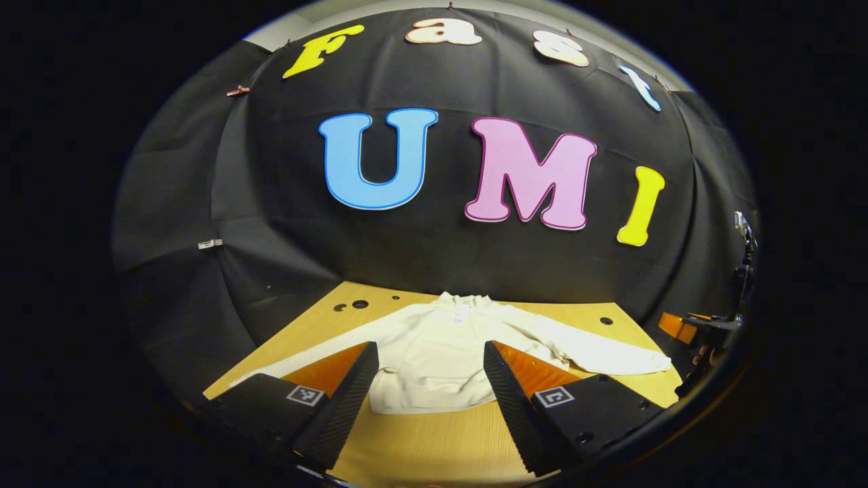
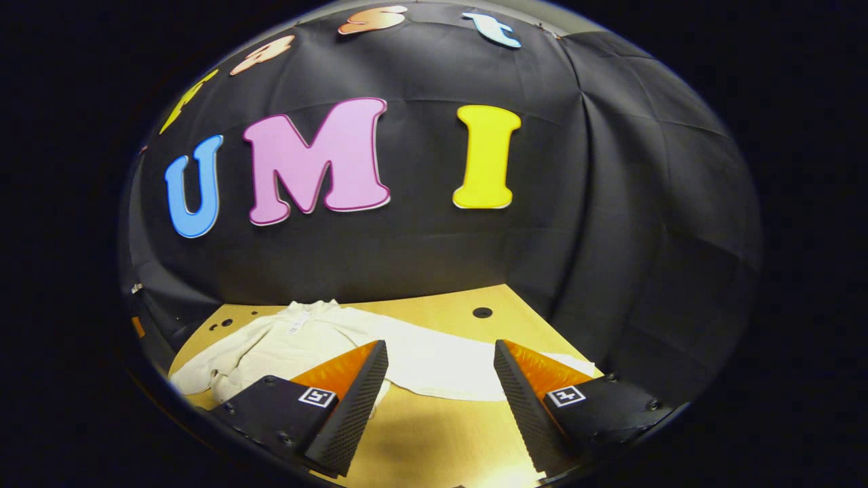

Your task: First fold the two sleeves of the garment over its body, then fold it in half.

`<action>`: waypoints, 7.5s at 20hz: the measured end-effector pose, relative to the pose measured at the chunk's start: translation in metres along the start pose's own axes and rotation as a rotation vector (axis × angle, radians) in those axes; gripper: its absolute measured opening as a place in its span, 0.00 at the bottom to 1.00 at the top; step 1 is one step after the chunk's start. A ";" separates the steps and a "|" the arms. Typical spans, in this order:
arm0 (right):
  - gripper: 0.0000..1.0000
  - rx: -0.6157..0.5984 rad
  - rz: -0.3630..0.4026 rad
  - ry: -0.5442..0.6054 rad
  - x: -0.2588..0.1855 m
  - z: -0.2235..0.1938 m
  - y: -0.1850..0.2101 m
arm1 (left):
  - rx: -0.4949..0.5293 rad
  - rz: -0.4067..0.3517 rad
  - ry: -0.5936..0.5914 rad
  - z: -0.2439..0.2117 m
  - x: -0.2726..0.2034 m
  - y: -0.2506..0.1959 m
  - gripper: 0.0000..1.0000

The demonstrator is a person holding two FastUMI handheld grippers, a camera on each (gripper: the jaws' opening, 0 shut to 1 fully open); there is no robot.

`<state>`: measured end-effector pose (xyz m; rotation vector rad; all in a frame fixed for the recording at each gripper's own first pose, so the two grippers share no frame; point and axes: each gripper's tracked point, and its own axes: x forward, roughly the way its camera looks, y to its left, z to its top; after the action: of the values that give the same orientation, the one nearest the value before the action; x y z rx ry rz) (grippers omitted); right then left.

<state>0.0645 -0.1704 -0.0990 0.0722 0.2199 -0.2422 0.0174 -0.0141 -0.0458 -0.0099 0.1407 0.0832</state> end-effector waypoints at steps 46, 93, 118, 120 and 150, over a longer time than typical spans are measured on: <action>0.58 0.188 -0.376 0.498 0.152 -0.186 -0.215 | 0.053 0.054 0.206 -0.029 0.040 -0.034 0.96; 0.09 -0.239 0.391 0.304 0.180 0.027 0.334 | -0.290 0.268 0.183 -0.066 -0.015 0.174 0.97; 0.99 -0.286 0.709 0.396 0.137 -0.100 0.539 | -0.416 0.439 0.225 -0.114 0.001 0.228 0.97; 0.96 -0.292 0.677 0.369 0.137 -0.084 0.506 | -0.417 0.474 0.213 -0.120 0.009 0.248 0.97; 0.99 -0.081 0.047 0.432 0.085 -0.053 0.032 | -0.295 0.574 0.498 -0.236 0.097 0.362 0.78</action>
<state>0.1419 -0.1541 -0.1683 0.0484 0.6569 -0.1684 0.0495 0.3509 -0.2949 -0.2867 0.6266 0.6767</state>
